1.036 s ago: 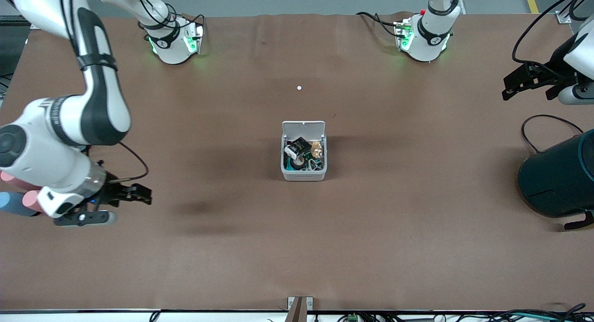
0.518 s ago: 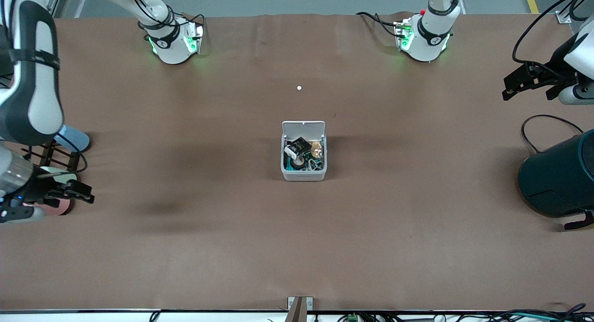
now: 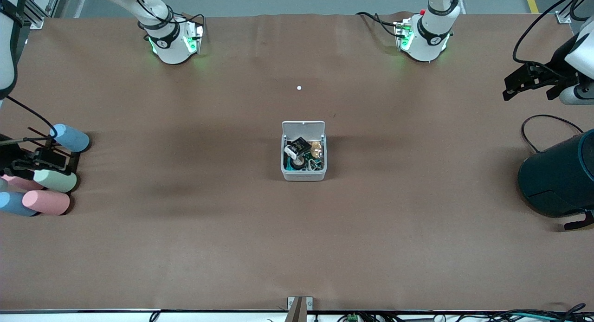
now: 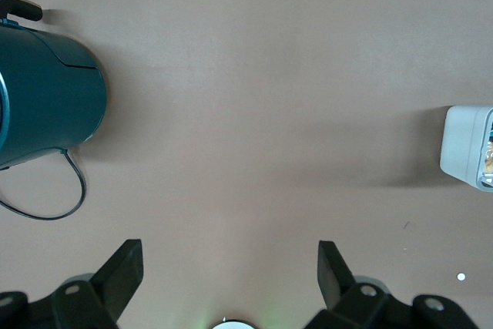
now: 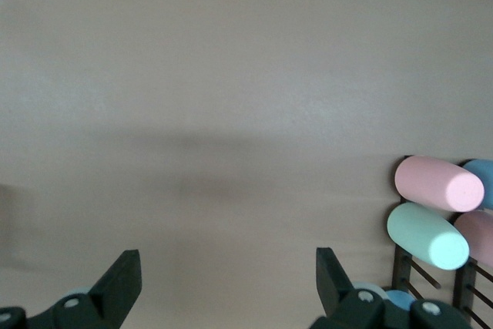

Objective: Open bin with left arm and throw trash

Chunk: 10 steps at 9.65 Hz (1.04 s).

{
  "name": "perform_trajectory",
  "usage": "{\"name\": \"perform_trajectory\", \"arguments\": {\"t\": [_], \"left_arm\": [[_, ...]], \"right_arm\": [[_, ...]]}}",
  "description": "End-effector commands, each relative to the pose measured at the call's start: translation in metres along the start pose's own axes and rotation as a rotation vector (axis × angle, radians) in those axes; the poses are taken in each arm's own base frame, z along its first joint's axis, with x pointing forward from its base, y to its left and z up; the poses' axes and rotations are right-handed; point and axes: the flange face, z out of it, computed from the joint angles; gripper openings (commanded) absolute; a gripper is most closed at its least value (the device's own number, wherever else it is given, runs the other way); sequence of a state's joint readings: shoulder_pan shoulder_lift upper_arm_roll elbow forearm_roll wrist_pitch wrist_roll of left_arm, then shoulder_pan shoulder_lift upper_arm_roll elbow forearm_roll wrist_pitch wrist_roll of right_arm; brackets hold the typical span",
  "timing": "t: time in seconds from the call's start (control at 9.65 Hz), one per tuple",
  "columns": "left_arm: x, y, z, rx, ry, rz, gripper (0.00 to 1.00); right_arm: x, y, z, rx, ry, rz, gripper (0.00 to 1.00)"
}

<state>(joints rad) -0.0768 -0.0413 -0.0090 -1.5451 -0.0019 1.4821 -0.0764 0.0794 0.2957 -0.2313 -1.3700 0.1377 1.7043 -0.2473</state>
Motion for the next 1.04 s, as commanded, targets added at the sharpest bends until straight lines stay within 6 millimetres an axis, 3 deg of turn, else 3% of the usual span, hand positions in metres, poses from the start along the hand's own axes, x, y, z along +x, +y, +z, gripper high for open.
{"name": "perform_trajectory", "arguments": {"t": [0.0,0.31,0.73,0.93], "left_arm": [[0.0,-0.002,-0.003,-0.001,0.009,0.007,1.0],[0.0,-0.004,-0.003,0.002,0.01,0.004,1.0],[0.0,-0.009,-0.003,0.002,0.01,-0.017,1.0],[0.0,-0.009,-0.003,0.002,0.01,-0.017,1.0]], "right_arm": [[-0.013,-0.006,-0.023,-0.01,0.0,0.003,1.0],[-0.051,-0.006,-0.063,-0.003,0.021,0.012,1.0],[-0.102,-0.032,-0.122,-0.08,0.005,0.084,1.0],[-0.106,-0.054,-0.137,-0.084,0.02,0.055,1.0]]}}
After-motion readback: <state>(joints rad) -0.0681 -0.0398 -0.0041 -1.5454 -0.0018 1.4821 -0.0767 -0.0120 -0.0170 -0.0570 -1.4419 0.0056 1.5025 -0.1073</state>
